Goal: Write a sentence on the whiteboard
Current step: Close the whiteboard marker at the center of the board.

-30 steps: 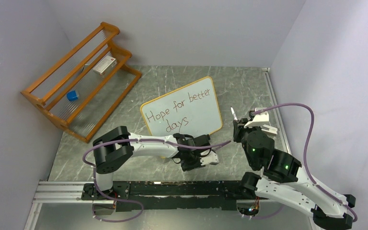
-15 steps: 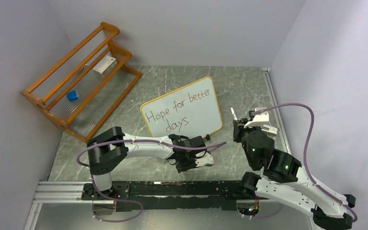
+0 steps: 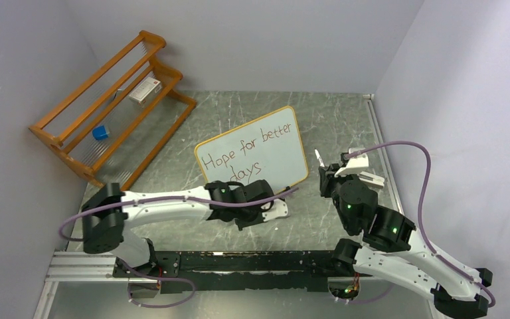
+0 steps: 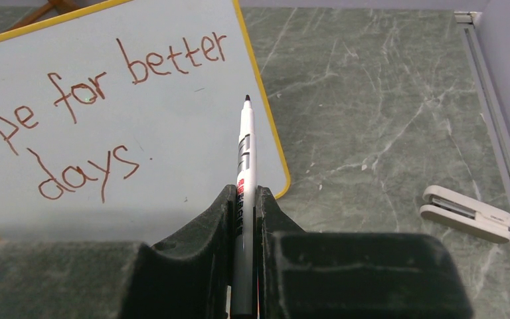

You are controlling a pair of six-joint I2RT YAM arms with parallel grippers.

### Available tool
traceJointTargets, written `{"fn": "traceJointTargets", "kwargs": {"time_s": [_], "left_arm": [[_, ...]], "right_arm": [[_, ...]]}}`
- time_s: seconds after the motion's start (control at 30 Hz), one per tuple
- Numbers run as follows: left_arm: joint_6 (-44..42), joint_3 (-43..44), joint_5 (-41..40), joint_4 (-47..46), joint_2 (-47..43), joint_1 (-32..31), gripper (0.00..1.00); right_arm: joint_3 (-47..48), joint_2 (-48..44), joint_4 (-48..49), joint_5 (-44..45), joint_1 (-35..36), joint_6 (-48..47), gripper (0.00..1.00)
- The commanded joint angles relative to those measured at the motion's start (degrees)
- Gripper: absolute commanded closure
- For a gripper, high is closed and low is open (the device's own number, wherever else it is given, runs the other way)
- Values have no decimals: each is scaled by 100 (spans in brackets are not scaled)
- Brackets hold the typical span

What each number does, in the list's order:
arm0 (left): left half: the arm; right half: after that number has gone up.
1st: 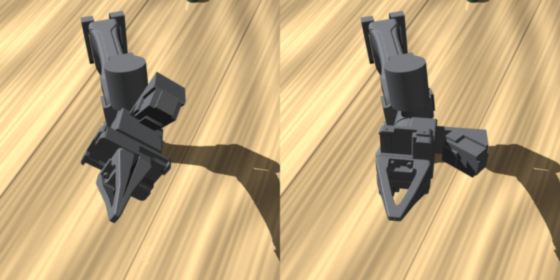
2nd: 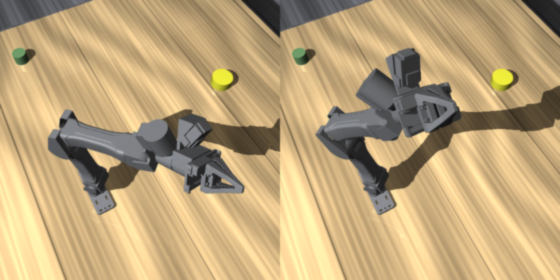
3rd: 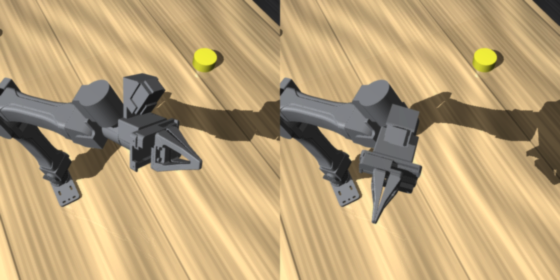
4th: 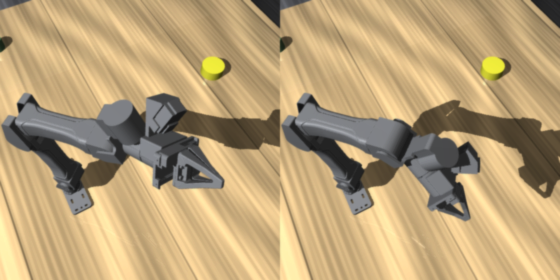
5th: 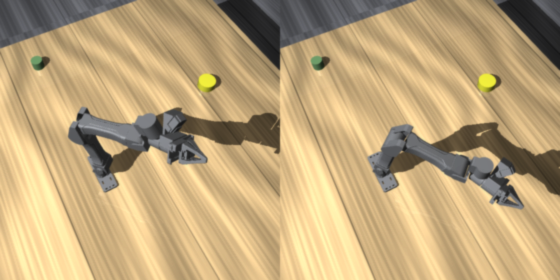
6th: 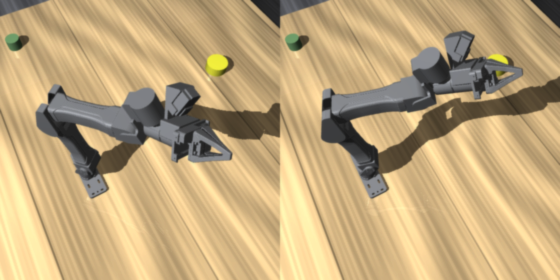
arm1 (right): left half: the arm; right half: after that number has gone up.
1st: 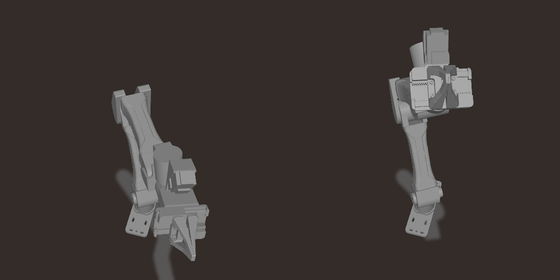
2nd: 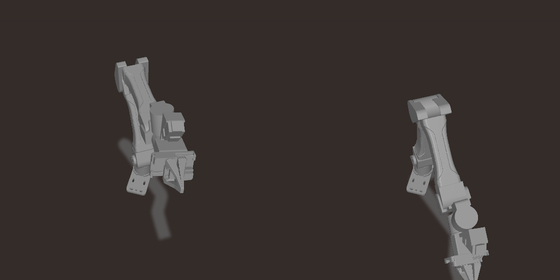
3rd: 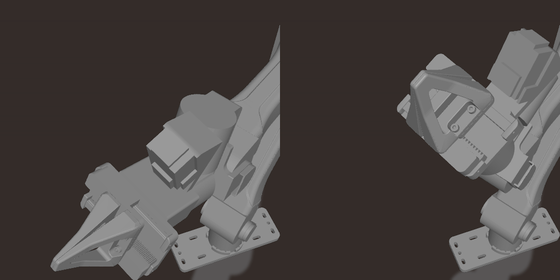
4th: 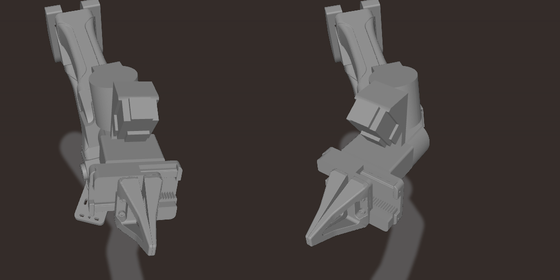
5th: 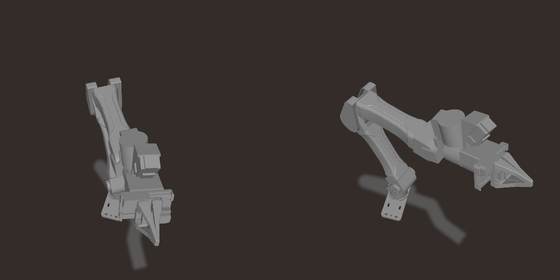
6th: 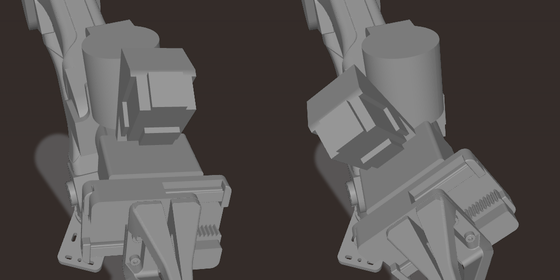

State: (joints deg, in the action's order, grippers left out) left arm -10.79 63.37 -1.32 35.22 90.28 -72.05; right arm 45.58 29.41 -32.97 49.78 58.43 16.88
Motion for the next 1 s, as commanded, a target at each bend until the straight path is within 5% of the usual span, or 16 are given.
{"fn": "traceJointTargets", "kwargs": {"time_s": [0.0,0.37,0.63,0.97], "left_arm": [[-174,-30,-807,5,-713,-2,95],[-1369,286,-2070,299,-1908,-2,95],[-2414,937,-2297,875,-2165,-81,95],[-3343,1360,-2771,1385,-2285,-223,95]], "right_arm": [[-20,24,211,-265,-31,32,100],[-98,19,810,-1969,-34,-235,100],[-601,-16,1986,-3723,-31,-413,100],[-1114,-208,3150,-4702,-29,-619,100]]}}
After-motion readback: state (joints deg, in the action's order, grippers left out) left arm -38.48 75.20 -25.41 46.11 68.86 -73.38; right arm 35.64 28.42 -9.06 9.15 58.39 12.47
